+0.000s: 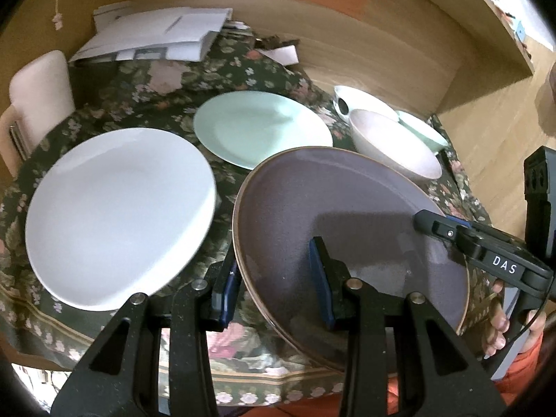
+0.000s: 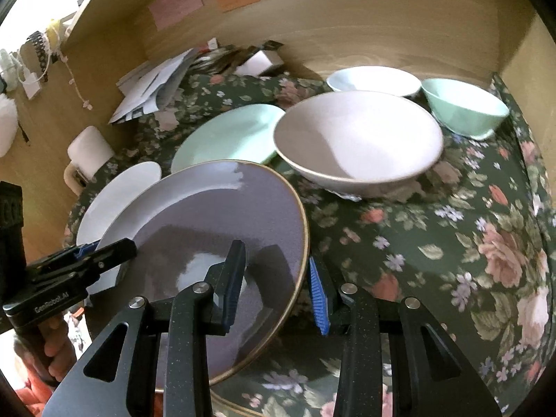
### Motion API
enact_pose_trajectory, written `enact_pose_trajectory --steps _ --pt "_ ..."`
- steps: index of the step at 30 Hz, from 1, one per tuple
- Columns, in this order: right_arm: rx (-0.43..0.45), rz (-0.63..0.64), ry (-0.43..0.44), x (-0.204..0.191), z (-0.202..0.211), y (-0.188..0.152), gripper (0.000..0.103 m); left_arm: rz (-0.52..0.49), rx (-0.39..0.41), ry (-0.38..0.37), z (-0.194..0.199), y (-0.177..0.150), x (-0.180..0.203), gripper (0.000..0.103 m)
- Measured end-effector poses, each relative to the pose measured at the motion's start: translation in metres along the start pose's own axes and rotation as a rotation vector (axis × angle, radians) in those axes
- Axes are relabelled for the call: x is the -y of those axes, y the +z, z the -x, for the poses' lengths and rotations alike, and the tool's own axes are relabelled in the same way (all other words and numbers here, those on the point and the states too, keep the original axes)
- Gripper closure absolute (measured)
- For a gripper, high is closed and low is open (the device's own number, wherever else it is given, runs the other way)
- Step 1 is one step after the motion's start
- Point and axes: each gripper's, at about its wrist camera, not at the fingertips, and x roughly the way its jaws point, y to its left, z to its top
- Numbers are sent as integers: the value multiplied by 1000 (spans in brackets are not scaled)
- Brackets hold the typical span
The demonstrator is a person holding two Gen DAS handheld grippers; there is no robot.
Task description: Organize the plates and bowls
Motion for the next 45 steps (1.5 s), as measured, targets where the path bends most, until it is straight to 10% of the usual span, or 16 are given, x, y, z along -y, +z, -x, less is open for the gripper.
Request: enact_pose_trajectory --steps 35,45 --pt "-37 -69 -55 31 -12 -14 70 -44 -72 -10 -48 3 15 64" --pt "4 -52 -81 30 6 -5 60 -89 12 50 -31 10 18 41"
